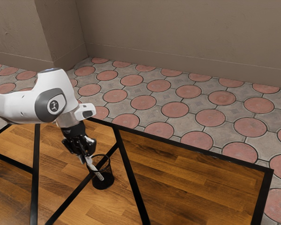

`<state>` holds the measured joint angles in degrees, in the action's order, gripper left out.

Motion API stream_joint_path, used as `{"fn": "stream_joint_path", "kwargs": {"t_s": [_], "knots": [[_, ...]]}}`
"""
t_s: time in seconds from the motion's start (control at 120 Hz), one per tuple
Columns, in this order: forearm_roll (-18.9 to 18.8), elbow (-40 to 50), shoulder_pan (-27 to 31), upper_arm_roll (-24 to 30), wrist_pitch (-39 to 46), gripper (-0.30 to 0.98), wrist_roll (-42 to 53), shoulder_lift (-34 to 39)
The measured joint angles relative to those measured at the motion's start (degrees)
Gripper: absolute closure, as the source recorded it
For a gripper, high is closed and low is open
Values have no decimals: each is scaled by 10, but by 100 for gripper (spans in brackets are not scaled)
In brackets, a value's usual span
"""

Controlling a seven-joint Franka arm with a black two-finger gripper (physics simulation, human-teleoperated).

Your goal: Take the marker out of the pen holder and place it to the left of the pen holder.

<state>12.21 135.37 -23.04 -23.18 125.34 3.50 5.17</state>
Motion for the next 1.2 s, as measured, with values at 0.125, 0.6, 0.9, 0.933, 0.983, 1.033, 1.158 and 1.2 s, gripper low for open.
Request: {"fn": "stream_joint_path", "kwargs": {"t_s": [0.125, 0.6, 0.9, 0.933, 0.983, 1.033, 1.158, 1.2], "knots": [[-2, 0, 0, 0, -1, 70, -1, 0], [-124, -39, 69, -5, -69, 78, -30, 142], [-173, -39, 95, -72, -60, 53, -49, 35], [-171, -39, 94, -72, -56, 46, -50, 33], [-168, -40, 93, -72, -51, 36, -51, 35], [-167, -43, 92, -71, -48, 29, -51, 44], [-170, -99, 76, -47, -56, 17, -41, 64], [-172, -129, 70, -26, -71, 14, -36, 66]]}}
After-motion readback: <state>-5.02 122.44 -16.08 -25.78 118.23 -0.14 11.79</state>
